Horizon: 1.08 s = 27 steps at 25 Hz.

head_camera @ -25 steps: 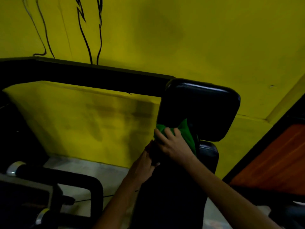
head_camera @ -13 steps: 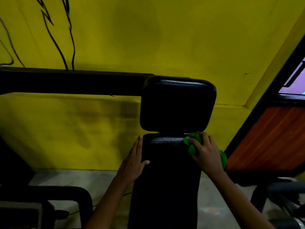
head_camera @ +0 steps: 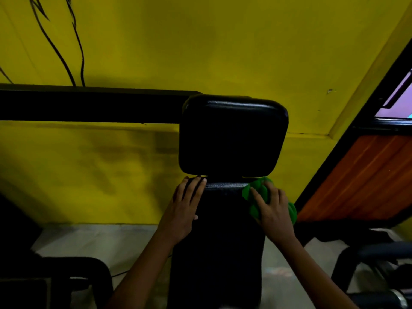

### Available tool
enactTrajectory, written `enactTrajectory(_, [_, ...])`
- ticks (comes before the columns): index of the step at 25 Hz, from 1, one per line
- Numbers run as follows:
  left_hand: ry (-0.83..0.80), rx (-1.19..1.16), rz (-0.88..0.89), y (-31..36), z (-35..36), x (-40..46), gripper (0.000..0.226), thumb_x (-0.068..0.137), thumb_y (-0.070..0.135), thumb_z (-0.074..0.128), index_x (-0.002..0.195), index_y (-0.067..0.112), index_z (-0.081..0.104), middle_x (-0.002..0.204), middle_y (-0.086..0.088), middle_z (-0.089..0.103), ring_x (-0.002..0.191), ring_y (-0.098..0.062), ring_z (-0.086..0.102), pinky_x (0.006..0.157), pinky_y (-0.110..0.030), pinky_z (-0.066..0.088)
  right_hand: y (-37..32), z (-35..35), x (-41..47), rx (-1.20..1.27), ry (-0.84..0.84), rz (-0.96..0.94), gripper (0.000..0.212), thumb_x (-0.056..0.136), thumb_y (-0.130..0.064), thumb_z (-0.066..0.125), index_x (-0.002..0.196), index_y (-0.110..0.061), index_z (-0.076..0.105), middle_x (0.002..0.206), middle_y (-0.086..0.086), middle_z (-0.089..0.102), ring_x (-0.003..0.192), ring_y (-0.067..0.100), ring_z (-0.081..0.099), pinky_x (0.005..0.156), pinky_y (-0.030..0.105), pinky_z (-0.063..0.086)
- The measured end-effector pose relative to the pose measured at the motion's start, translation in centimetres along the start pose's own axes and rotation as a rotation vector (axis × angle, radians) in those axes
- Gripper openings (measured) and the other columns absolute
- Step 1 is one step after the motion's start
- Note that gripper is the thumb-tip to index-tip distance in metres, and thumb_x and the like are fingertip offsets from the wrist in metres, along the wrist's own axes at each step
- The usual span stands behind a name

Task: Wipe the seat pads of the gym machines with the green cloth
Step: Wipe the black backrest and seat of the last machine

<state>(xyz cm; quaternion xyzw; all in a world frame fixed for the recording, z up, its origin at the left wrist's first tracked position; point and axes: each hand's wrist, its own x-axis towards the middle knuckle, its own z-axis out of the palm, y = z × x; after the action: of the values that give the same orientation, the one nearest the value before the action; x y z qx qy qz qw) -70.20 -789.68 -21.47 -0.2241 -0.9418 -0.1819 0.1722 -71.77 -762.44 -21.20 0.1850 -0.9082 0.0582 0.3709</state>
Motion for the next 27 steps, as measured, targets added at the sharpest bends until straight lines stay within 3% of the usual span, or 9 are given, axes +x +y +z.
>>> enactTrajectory(3, [0.012, 0.053, -0.024, 0.1, 0.5, 0.0, 0.113, 0.073, 0.026, 0.083, 0.153, 0.018, 0.003, 0.157, -0.003, 0.013, 0.144, -0.029, 0.015, 0.100, -0.042, 0.045, 0.3, 1.3, -2.0, -0.042, -0.014, -0.057, 0.042, 0.093, -0.046, 0.037, 0.122, -0.016, 0.047, 0.124, 0.020, 0.038, 0.101, 0.043, 0.039, 0.076, 0.057, 0.049])
enactTrajectory(8, [0.041, 0.134, -0.079, 0.9, 1.2, -0.1, 0.111, 0.069, 0.019, 0.084, 0.153, 0.015, 0.011, 0.158, -0.001, 0.014, 0.144, -0.027, 0.014, 0.095, -0.031, 0.047, 0.6, 5.3, -12.1, -0.084, -0.156, -0.459, 0.021, 0.091, -0.031, 0.032, 0.106, -0.024, 0.045, 0.130, 0.016, 0.037, 0.093, 0.037, 0.041, 0.064, 0.051, 0.054])
enactTrajectory(11, [0.061, 0.216, -0.140, 1.5, 1.5, 0.3, 0.112, 0.066, 0.017, 0.085, 0.152, 0.015, 0.014, 0.156, -0.001, 0.015, 0.143, -0.028, 0.014, 0.088, -0.032, 0.052, -0.5, 5.4, -11.2, 0.031, -0.032, -0.312, 0.031, 0.101, -0.035, 0.019, 0.104, -0.022, 0.047, 0.122, 0.014, 0.042, 0.093, 0.038, 0.042, 0.062, 0.049, 0.055])
enactTrajectory(14, [0.067, 0.243, -0.182, 2.1, 1.7, 0.3, 0.108, 0.067, 0.010, 0.084, 0.152, 0.014, 0.017, 0.155, -0.003, 0.016, 0.143, -0.029, 0.013, 0.077, -0.033, 0.056, -0.4, 3.1, -3.6, 0.070, 0.190, -0.196, 0.028, 0.087, -0.028, 0.052, 0.113, -0.020, 0.048, 0.123, 0.016, 0.039, 0.099, 0.040, 0.041, 0.073, 0.049, 0.048])
enactTrajectory(17, [0.082, 0.224, -0.171, 2.3, 1.7, 0.3, 0.106, 0.067, 0.003, 0.082, 0.151, 0.013, 0.019, 0.154, -0.003, 0.018, 0.143, -0.030, 0.015, 0.071, -0.033, 0.056, 0.5, 2.1, 1.0, 0.094, 0.251, -0.148, 0.038, 0.083, -0.033, 0.059, 0.116, -0.020, 0.048, 0.128, 0.014, 0.037, 0.103, 0.038, 0.040, 0.079, 0.046, 0.036])
enactTrajectory(20, [0.109, 0.183, -0.149, 1.8, 1.6, 0.3, 0.107, 0.068, 0.004, 0.082, 0.152, 0.018, 0.016, 0.154, 0.005, 0.012, 0.143, -0.026, 0.011, 0.071, -0.031, 0.055, 1.1, 4.7, -4.6, 0.025, 0.223, -0.364, 0.025, 0.087, -0.031, 0.047, 0.110, -0.022, 0.048, 0.126, 0.013, 0.040, 0.098, 0.036, 0.042, 0.078, 0.044, 0.040])
enactTrajectory(23, [0.110, 0.176, -0.136, 1.3, 1.6, 0.2, 0.109, 0.068, 0.009, 0.083, 0.152, 0.021, 0.014, 0.155, 0.007, 0.011, 0.143, -0.024, 0.011, 0.067, -0.021, 0.045, 1.7, 7.4, -11.9, -0.049, 0.007, -0.691, 0.022, 0.089, -0.031, 0.037, 0.108, -0.026, 0.046, 0.128, 0.010, 0.040, 0.096, 0.034, 0.045, 0.078, 0.045, 0.040])
enactTrajectory(25, [0.112, 0.173, -0.129, 1.2, 1.5, 0.3, 0.110, 0.070, 0.011, 0.082, 0.152, 0.023, 0.011, 0.155, 0.009, 0.009, 0.144, -0.023, 0.010, 0.066, -0.020, 0.043, 2.0, 7.4, -11.3, -0.032, -0.051, -0.742, 0.025, 0.082, -0.030, 0.041, 0.106, -0.025, 0.046, 0.128, 0.011, 0.041, 0.095, 0.033, 0.045, 0.077, 0.044, 0.033])
enactTrajectory(27, [0.101, 0.163, -0.119, 1.1, 1.4, 0.2, 0.109, 0.072, 0.012, 0.081, 0.152, 0.025, 0.009, 0.157, 0.009, 0.008, 0.145, -0.022, 0.008, 0.066, -0.022, 0.046, 0.9, 5.7, -7.6, 0.000, 0.029, -0.676, 0.023, 0.082, -0.028, 0.044, 0.104, -0.022, 0.047, 0.126, 0.014, 0.041, 0.093, 0.034, 0.044, 0.075, 0.042, 0.031])
